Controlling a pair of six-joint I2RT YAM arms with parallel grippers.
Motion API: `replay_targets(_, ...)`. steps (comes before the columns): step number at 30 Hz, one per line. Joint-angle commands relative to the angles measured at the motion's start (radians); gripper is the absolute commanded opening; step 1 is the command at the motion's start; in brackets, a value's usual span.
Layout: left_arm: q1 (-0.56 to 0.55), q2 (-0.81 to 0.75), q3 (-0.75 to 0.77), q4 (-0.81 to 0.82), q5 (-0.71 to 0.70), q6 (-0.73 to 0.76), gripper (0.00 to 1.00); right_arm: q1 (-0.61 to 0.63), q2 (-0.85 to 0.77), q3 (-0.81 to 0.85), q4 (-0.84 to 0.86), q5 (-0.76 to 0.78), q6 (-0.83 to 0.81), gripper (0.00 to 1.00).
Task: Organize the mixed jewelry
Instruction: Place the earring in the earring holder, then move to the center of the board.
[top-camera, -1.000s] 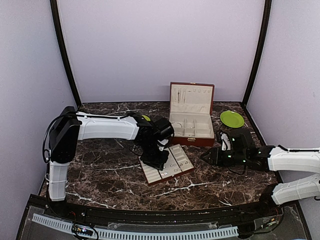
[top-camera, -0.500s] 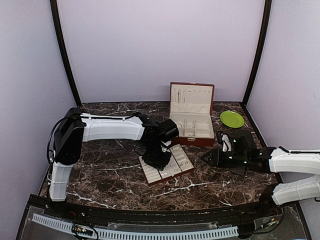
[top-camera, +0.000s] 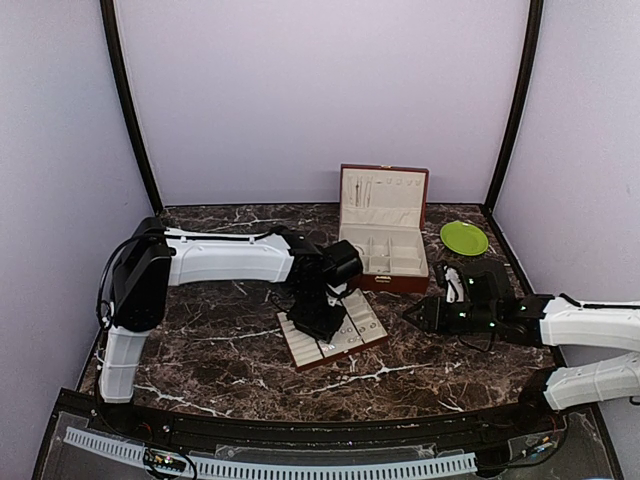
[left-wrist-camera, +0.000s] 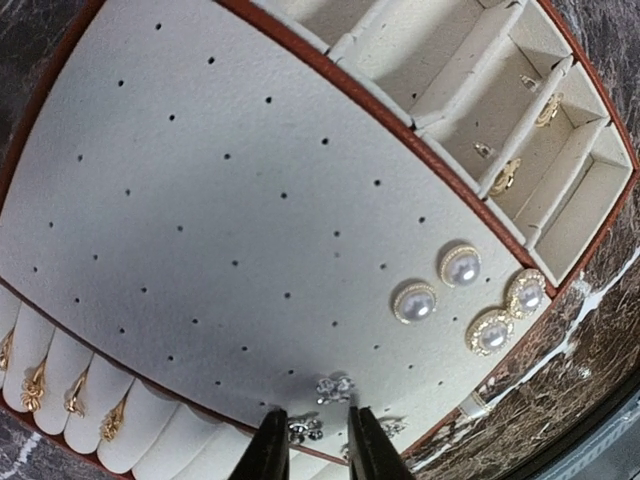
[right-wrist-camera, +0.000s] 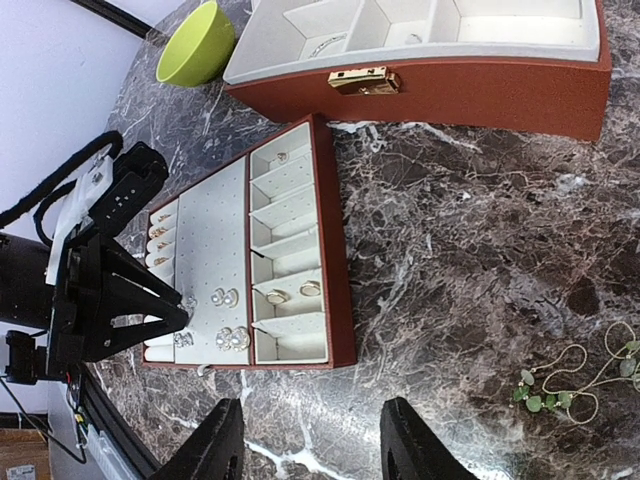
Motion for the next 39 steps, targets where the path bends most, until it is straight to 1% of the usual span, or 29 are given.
replay_targets(1, -0.013, 0.042, 0.001, -0.010, -0.001, 0.013, 0.25, -0.010, -0.023, -0.007, 0.020, 0.013, 0.002, 0.47)
replay_targets(7, -0.017, 0.039, 0.041, -0.043, -0.042, 0.014, 0.28, -0.010, -0.031, -0.002, 0.009, 0.016, 0.003, 0.47)
replay_targets(14, -0.018, -0.029, 0.080, -0.045, -0.140, 0.023, 0.42, -0.010, -0.045, 0.032, -0.039, 0.036, -0.008, 0.48)
replay_targets(17, -0.018, -0.075, 0.070, -0.026, -0.162, 0.027, 0.46, -0.010, -0.050, 0.052, -0.059, 0.048, -0.014, 0.51)
replay_targets(21, -0.018, -0.161, 0.006, 0.045, -0.174, 0.019, 0.53, -0.010, -0.051, 0.074, -0.091, 0.068, -0.028, 0.59)
replay_targets(26, -0.010, -0.300, -0.135, 0.175, -0.185, -0.018, 0.67, -0.009, -0.044, 0.114, -0.143, 0.095, -0.056, 0.71)
replay_targets(27, -0.005, -0.331, -0.176, 0.210, -0.180, -0.032, 0.70, -0.010, -0.041, 0.119, -0.144, 0.093, -0.060, 0.72)
replay_targets(30, 0.020, -0.436, -0.319, 0.327, -0.144, -0.086, 0.78, -0.010, -0.015, 0.132, -0.134, 0.074, -0.063, 0.82)
replay_targets(32, 0.049, -0.510, -0.426, 0.416, -0.094, -0.129, 0.81, -0.010, 0.013, 0.140, -0.117, 0.054, -0.064, 0.84)
replay_targets(36, 0.112, -0.623, -0.666, 0.595, 0.031, -0.243, 0.84, -0.006, 0.072, 0.148, -0.055, 0.007, -0.052, 0.88)
replay_targets(39, 0.150, -0.684, -0.798, 0.710, 0.091, -0.304, 0.86, 0.001, 0.124, 0.150, -0.012, -0.009, -0.038, 0.89)
